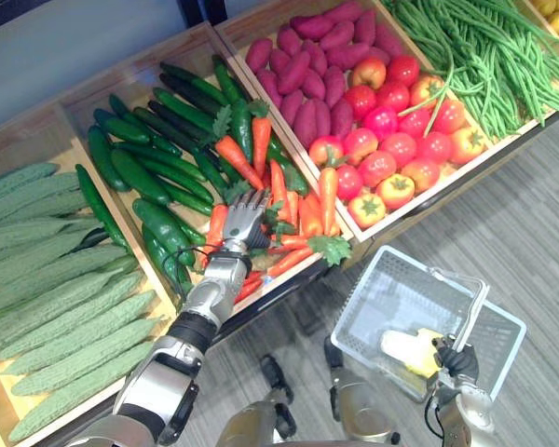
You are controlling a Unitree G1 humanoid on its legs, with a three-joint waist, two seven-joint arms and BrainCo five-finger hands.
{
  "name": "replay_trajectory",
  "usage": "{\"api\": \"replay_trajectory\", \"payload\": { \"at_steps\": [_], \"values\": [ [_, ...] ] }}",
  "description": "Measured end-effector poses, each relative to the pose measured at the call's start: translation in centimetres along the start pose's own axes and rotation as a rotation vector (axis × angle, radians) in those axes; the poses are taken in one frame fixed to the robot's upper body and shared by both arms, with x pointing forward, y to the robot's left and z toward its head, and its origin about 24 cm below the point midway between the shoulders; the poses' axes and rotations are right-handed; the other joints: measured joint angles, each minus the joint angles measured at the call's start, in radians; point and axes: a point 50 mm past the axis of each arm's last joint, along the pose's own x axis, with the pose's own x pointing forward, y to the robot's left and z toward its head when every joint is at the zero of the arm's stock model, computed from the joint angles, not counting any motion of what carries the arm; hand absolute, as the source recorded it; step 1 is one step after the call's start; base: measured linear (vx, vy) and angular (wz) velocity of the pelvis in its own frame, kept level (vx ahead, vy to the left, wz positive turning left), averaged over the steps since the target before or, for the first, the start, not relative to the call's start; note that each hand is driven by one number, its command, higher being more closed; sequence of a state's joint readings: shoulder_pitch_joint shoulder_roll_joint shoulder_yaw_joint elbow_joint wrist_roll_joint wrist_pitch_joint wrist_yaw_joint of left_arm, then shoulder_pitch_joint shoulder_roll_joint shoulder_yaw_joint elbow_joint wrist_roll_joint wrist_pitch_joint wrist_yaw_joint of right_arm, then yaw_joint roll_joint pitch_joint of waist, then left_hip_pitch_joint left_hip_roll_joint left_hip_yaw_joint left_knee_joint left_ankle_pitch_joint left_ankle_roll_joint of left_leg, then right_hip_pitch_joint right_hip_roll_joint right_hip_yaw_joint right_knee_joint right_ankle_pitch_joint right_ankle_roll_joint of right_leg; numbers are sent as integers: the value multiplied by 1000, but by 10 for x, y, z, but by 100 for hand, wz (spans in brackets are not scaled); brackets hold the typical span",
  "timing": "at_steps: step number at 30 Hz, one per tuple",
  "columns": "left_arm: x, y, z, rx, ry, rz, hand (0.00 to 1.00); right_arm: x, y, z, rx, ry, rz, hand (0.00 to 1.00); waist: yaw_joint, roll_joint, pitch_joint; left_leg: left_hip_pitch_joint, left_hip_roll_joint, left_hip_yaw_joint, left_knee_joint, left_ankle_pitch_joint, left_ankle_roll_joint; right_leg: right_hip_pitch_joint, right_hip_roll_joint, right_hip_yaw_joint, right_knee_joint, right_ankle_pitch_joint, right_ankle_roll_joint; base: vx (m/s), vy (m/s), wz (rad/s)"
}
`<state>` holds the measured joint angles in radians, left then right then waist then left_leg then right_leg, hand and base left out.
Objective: Pick vegetable in the basket
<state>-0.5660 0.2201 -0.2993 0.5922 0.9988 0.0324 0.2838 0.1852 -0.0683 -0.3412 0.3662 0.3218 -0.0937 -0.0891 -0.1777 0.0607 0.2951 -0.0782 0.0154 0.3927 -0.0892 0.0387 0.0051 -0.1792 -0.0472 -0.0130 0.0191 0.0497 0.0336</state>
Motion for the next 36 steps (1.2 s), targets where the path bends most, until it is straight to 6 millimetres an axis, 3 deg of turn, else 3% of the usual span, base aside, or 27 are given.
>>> {"api": "replay_trajectory", "payload": {
  "at_steps": [5,6,18,21,36],
  "values": [
    [-8,2,-2,-51,9,30,0,0,0,0,0,0,1,100,0,9,9,0,1,-2,0,0,0,1,1,-5,-1,-1,0,6,-7,0],
    [-10,1,-3,-65,11,32,100,0,0,0,0,0,1,100,0,9,9,0,1,-4,0,0,0,2,1,-7,-2,-1,1,0,0,0],
    [-21,4,-28,-86,97,61,100,0,0,0,0,-1,2,100,5,10,9,5,1,-10,0,0,0,10,0,-10,-2,-2,1,0,0,2],
    [-30,-15,-37,-86,138,-52,100,0,0,1,0,-8,1,100,0,10,9,-1,0,-8,-1,0,0,2,0,-7,-3,-2,1,0,0,-1],
    [-31,-8,-33,-165,126,-10,100,0,0,2,2,-14,2,100,3,10,9,0,1,-9,0,0,0,6,1,-8,-4,-2,1,0,0,0]
  ]
}}
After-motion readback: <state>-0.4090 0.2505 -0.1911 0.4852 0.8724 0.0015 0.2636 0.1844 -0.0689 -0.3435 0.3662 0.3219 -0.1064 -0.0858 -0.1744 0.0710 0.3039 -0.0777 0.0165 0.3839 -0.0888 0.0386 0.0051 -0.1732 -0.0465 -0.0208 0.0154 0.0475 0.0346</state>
